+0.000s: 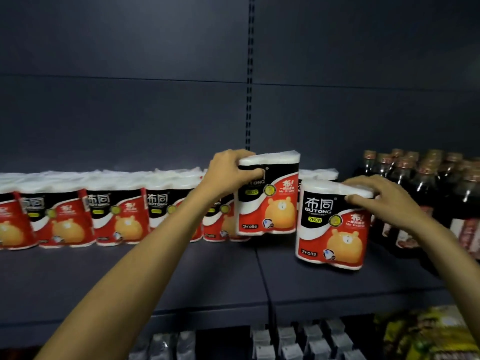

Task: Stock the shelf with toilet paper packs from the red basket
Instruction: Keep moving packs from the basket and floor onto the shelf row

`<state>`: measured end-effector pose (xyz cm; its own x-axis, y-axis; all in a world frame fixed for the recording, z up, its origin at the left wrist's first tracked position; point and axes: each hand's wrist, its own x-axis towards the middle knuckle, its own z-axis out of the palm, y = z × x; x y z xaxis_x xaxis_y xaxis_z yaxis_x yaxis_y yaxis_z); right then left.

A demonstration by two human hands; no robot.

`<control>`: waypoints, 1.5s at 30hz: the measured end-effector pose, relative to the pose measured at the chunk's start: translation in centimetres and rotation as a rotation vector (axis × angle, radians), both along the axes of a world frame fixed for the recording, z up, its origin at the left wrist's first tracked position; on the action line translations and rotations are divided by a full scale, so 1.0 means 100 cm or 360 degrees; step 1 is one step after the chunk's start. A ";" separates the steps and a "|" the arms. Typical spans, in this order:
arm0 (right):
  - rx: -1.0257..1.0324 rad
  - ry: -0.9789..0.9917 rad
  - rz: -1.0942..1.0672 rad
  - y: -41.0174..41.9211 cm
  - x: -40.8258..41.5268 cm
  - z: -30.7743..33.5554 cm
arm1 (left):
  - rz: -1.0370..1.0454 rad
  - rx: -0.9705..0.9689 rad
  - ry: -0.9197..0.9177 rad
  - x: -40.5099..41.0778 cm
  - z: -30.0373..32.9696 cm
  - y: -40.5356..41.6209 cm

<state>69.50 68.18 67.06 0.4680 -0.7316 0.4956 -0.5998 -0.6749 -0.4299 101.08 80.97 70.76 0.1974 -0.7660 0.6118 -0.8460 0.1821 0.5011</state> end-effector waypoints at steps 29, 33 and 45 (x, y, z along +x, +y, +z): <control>-0.0036 0.0029 -0.0139 -0.083 -0.002 0.001 | 0.0289 0.0479 -0.0947 -0.010 -0.031 -0.112; -0.0004 0.0059 -0.0119 -0.107 0.017 0.009 | 0.0027 0.0168 -0.0659 -0.010 -0.024 -0.085; 0.0301 -0.0170 -0.0035 -0.150 0.041 -0.027 | -0.0095 0.0474 -0.0425 0.003 -0.056 -0.044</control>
